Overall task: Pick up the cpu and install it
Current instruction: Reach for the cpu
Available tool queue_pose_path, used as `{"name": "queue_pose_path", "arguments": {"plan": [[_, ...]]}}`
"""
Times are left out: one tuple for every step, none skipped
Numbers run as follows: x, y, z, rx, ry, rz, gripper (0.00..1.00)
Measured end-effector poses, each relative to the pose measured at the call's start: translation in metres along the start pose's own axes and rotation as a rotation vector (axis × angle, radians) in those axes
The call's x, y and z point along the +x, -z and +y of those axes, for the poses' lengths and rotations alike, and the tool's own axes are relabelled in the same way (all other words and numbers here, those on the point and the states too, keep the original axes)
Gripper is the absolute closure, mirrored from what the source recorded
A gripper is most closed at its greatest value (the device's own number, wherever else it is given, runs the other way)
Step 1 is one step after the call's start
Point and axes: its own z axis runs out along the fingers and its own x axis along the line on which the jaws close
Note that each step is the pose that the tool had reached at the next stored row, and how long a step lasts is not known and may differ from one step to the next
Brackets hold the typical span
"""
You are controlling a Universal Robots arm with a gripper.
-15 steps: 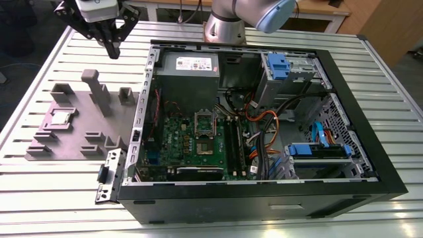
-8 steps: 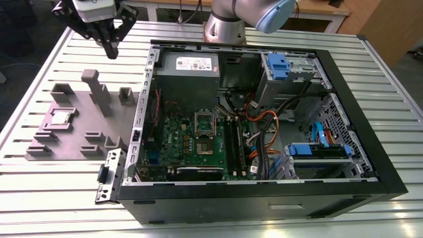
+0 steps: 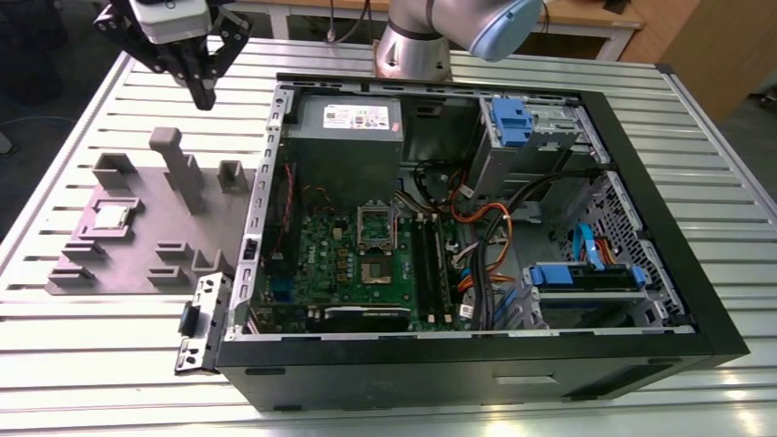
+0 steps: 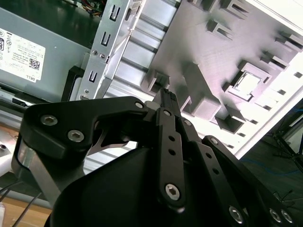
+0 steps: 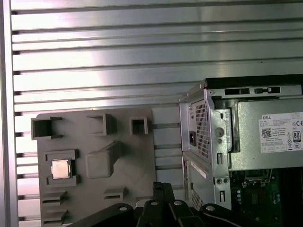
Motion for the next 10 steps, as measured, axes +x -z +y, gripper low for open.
{"name": "queue_pose_path", "arguments": {"plan": [[0.0003, 0.0, 0.0, 0.0, 0.0, 0.0001, 0.89], [0.0006, 0.0, -0.0001, 0.0001, 0.0, 0.0002, 0.89], [0.001, -0.0001, -0.0001, 0.0, 0.0, 0.0001, 0.89], [0.0017, -0.0001, -0.0001, 0.0002, 0.0, 0.0002, 0.89], [0.0021, -0.0001, -0.0002, 0.0001, 0.0, 0.0002, 0.89], [0.0025, -0.0002, -0.0002, 0.0001, 0.0, 0.0001, 0.89], [0.003, -0.0003, -0.0003, 0.0, 0.0, 0.0001, 0.89], [0.0035, -0.0003, -0.0003, 0.0001, 0.0, 0.0002, 0.89], [0.004, -0.0003, -0.0003, 0.0001, 0.0, 0.0002, 0.89], [0.0044, -0.0004, -0.0004, 0.0001, 0.0, 0.0002, 0.89]]}}
